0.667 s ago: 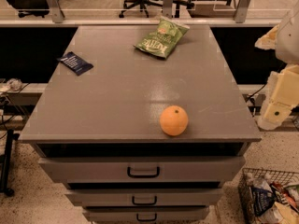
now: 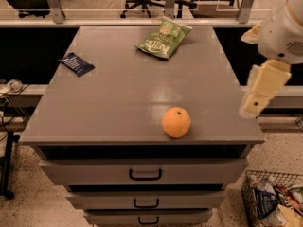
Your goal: Pick green jalapeno chip bag
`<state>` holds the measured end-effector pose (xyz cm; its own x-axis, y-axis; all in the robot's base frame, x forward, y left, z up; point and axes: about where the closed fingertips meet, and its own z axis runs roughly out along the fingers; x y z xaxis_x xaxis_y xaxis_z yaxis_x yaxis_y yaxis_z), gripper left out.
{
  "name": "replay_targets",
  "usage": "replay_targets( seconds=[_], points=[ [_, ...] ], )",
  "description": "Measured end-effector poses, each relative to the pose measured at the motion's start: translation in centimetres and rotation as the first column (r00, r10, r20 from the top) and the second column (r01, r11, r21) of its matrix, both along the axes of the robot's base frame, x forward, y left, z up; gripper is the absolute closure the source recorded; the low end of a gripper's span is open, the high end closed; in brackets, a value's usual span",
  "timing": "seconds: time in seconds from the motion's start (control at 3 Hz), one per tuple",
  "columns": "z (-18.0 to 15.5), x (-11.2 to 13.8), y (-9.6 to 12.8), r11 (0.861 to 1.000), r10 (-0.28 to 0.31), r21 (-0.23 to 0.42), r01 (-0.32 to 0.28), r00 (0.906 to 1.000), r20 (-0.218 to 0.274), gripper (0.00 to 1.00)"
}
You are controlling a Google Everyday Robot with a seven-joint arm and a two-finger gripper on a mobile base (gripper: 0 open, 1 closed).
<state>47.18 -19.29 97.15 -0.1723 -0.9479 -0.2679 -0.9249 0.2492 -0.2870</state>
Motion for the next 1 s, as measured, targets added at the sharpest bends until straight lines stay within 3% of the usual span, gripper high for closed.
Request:
replay_targets(
  seconds=[0.33,0.67,1.0],
  points=[
    [-1.1,5.0,2.8,0.997,0.023,0.068,-0.027,0.9977,0.064,0.0],
    [-1.8,10.0,5.4,0.986,0.008,0.164,-0.028,0.992,0.126,0.0],
    [-1.8,10.0,5.4,0.986,0.008,0.164,-0.029,0.992,0.126,0.0]
  ],
)
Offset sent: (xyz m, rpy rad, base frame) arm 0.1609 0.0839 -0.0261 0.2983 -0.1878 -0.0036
